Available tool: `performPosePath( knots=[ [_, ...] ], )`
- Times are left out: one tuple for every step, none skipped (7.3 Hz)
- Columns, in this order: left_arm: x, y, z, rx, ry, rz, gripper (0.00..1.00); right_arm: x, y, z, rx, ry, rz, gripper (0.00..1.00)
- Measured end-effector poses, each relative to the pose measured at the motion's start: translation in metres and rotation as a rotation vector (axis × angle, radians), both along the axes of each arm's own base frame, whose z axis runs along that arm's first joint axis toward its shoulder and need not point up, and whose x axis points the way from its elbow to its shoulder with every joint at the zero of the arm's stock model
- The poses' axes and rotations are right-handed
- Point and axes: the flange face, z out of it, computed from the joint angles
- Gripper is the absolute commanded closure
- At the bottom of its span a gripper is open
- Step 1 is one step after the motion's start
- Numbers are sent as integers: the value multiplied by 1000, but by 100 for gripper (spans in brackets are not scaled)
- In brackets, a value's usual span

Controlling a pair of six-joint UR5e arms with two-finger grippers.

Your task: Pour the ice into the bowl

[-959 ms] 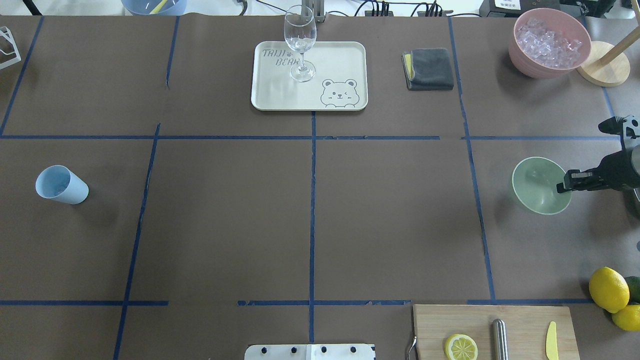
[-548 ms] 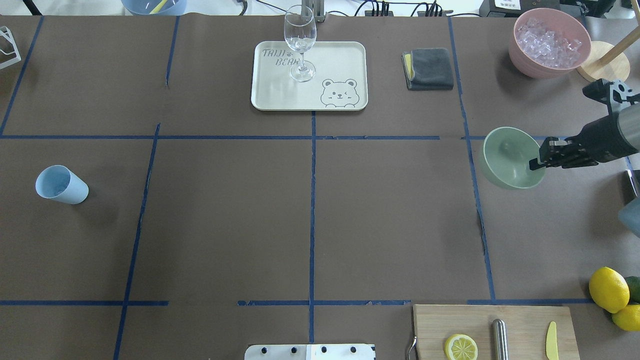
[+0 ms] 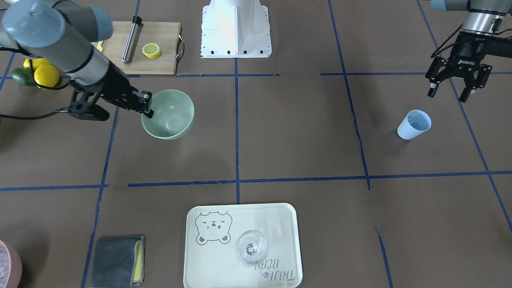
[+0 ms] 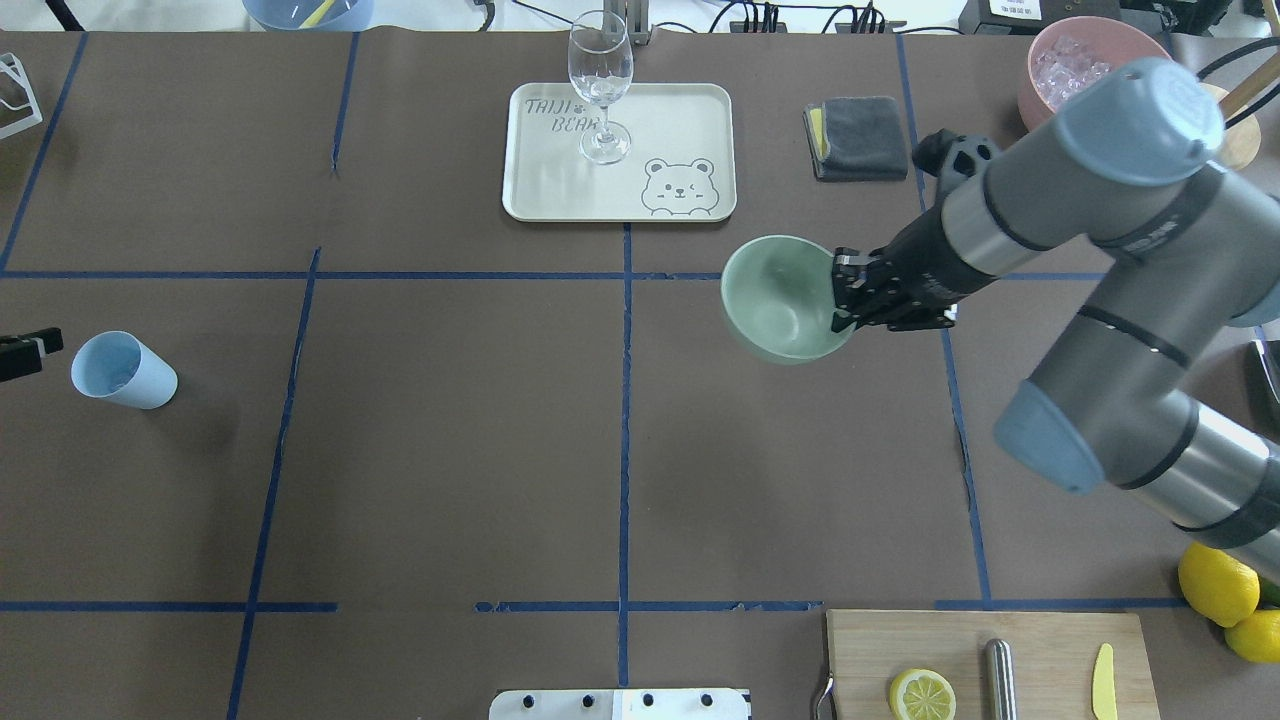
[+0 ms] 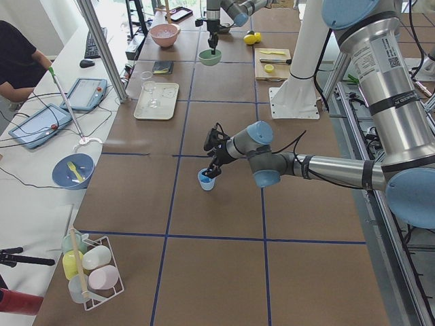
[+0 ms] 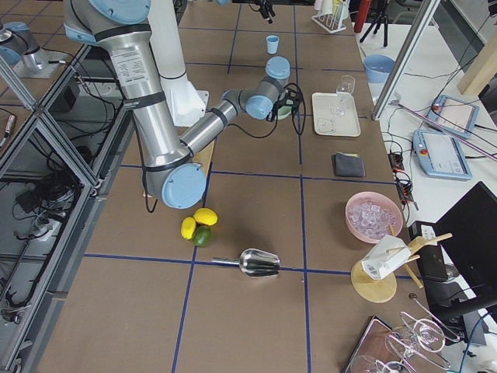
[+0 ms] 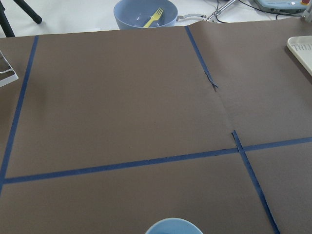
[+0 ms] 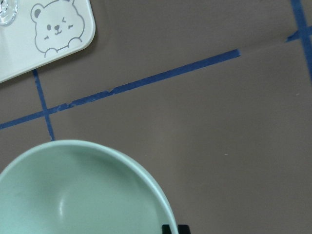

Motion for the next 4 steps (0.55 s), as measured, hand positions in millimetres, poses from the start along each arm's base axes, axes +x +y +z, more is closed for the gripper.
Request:
performPosePath(
  knots=[
    [29, 14, 12, -11, -8, -44, 1, -32, 12, -34, -20, 8, 9, 100],
    [53, 27, 33, -5, -25, -88, 1, -51, 23, -56, -31, 5, 15, 100],
    [66, 37, 52, 17, -36, -122, 1, -63, 30, -66, -36, 3, 15, 100],
    [75, 43, 63, 35, -40, -147, 1, -70, 35, -70, -37, 4, 15, 100]
  ],
)
